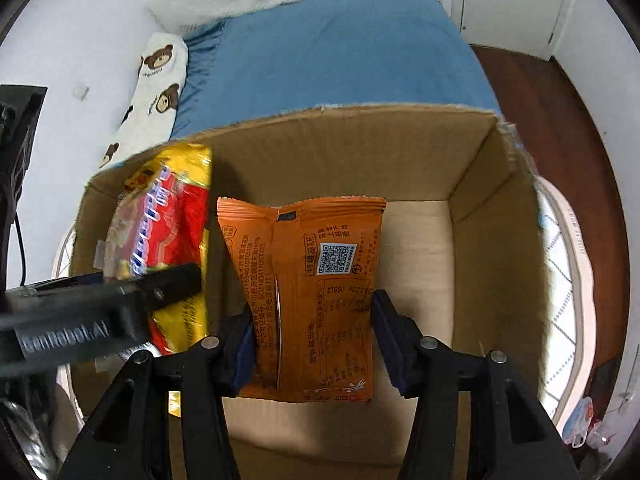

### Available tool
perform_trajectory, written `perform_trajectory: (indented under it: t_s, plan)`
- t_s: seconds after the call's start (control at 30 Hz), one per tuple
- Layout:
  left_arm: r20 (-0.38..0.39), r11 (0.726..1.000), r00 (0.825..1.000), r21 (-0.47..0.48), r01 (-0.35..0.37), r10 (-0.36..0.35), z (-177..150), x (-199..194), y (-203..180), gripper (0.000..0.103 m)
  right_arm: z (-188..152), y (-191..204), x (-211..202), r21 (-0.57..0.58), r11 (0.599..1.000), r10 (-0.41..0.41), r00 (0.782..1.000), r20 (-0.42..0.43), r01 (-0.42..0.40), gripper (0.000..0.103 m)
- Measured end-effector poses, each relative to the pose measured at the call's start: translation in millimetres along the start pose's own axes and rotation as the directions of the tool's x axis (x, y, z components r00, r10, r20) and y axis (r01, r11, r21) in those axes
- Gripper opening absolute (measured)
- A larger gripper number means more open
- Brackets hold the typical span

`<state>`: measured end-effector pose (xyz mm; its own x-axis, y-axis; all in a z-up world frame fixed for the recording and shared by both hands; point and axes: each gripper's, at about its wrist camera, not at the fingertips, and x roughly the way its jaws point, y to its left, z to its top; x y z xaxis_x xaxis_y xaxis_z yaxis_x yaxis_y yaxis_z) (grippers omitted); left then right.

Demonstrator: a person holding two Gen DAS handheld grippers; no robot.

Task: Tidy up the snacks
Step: 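Carry both packets into the cardboard box and open both tools, then grasp the panda chip bag with left tool while right tool grasps Franzzi wafer pack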

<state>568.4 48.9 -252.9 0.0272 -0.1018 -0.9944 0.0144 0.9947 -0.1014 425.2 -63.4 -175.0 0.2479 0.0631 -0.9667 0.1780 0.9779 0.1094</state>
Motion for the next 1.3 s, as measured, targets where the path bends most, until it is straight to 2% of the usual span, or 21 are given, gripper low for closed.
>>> perform_trajectory:
  t_s: [0.03,0.07,0.2,0.3,0.53,0.73,1.03,1.3]
  plan:
    - [0.013,1.000,1.000,0.008,-0.012,0.012,-2.0,-4.1,-8.0,0.085,3.1,-2.2,7.6,-0.002,1.000,-0.008,1.000,-0.007,0.008,0.089]
    - [0.027,1.000,1.000,0.010,-0.013,0.013,-1.6,-2.0,-4.3,0.085,3.7,-2.5,10.9,-0.006,1.000,-0.006,1.000,-0.009,0.006,0.093]
    - [0.054,1.000,0.998,-0.008,0.011,-0.010,-2.6,-5.5,0.0,0.086,2.8,-5.3,18.9,-0.010,1.000,-0.003,1.000,-0.014,0.003,0.093]
    - [0.071,1.000,0.997,-0.009,-0.001,0.002,-6.8,-12.6,3.9,0.086,1.4,-6.4,20.0,-0.010,1.000,-0.012,1.000,-0.010,0.012,0.093]
    - [0.128,0.999,0.991,0.007,-0.033,0.032,-37.4,-31.0,9.1,0.086,-27.8,-6.7,-19.6,-0.023,0.999,-0.046,0.998,0.043,0.047,0.093]
    - [0.198,0.998,0.979,0.022,-0.063,0.058,-73.0,-52.0,10.9,0.086,-51.3,-6.1,-46.7,-0.045,0.996,-0.067,0.994,0.087,0.072,0.093]
    - [0.322,0.995,0.944,0.045,-0.087,0.068,-122.4,-98.7,13.9,0.086,-95.9,-4.0,-105.5,-0.065,0.992,-0.093,0.977,0.190,0.107,0.093]
    - [0.420,0.996,0.907,0.064,-0.063,0.031,-168.4,-153.0,7.8,0.086,-134.9,1.5,-164.6,-0.060,0.993,-0.080,0.954,0.288,0.101,0.093]
